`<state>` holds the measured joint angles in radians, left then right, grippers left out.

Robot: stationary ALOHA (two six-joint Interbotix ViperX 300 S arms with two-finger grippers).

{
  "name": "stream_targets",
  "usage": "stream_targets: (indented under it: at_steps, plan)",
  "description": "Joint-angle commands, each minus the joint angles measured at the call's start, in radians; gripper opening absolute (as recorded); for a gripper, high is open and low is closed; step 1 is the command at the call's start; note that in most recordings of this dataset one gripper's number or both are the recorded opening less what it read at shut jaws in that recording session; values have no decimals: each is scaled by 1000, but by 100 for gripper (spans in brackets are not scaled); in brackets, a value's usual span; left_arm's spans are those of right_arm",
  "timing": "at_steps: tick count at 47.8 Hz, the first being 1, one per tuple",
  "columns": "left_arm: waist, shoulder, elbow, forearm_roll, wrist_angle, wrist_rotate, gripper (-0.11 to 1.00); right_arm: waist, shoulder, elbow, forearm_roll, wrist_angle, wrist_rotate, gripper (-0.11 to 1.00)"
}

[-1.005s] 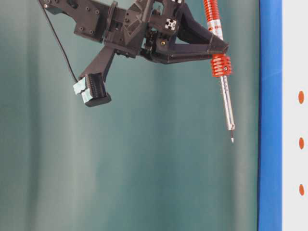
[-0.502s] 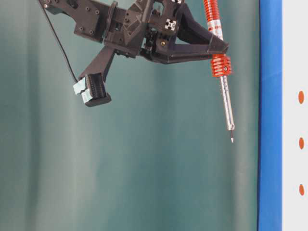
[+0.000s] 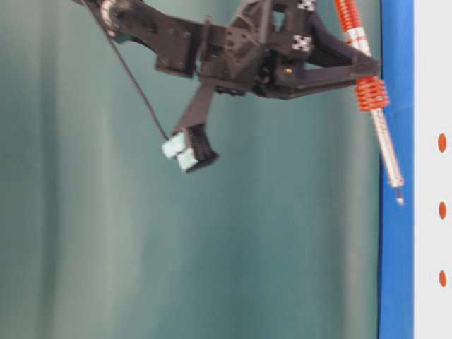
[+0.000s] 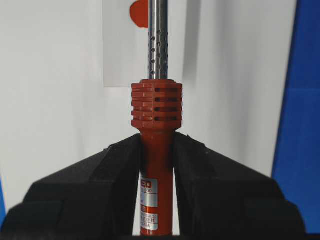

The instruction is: Touch the tip of the soldering iron to the mark.

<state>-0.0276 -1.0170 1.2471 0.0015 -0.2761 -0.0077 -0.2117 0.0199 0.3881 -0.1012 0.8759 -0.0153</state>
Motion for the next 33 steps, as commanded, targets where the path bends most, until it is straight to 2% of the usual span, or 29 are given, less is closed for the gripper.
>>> stream_targets:
  at_steps: [1,33]
  plan:
    - [3,5,-9,2,-9,2,0,-2,5,-17,3,-15,0,6]
    - [2,5,-8,2,-3,6,0,-2,86,-26,3,-58,-5,6]
